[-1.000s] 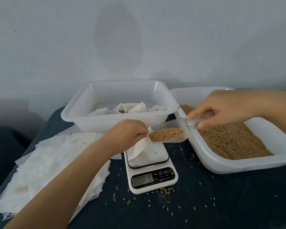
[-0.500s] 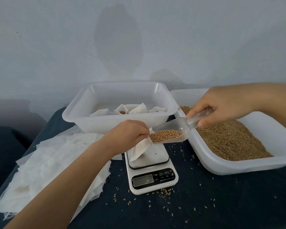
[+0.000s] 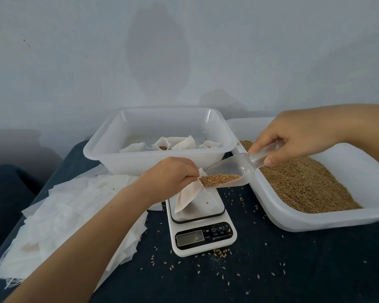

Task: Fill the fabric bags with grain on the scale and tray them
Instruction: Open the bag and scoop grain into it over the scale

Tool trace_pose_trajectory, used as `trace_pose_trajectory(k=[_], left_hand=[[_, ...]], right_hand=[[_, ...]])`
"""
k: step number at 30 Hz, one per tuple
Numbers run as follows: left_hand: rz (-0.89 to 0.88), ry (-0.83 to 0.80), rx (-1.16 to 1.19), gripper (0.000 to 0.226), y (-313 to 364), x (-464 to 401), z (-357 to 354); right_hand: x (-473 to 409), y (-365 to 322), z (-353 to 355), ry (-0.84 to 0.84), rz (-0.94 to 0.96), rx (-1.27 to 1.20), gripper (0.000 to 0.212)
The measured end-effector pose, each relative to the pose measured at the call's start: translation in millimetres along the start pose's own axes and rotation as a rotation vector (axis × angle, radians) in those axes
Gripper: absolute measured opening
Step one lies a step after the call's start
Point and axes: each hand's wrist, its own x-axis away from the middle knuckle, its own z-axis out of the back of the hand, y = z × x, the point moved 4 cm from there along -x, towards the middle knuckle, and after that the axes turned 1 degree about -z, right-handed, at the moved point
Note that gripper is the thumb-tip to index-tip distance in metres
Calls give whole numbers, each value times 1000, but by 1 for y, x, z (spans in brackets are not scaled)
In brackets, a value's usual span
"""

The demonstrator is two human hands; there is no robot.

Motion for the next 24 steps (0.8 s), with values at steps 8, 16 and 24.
trace_pose_trajectory(k=[8, 16, 24], left_hand=[[-4, 7, 12, 20, 1, 0, 0], [48, 95, 28, 16, -10, 5, 5], [169, 188, 42, 13, -22, 11, 12]], right_hand=[[-1, -1, 3, 10, 2, 45, 31], [0, 7, -28, 115, -18, -104, 35], [2, 29, -83, 304, 40, -467, 34]])
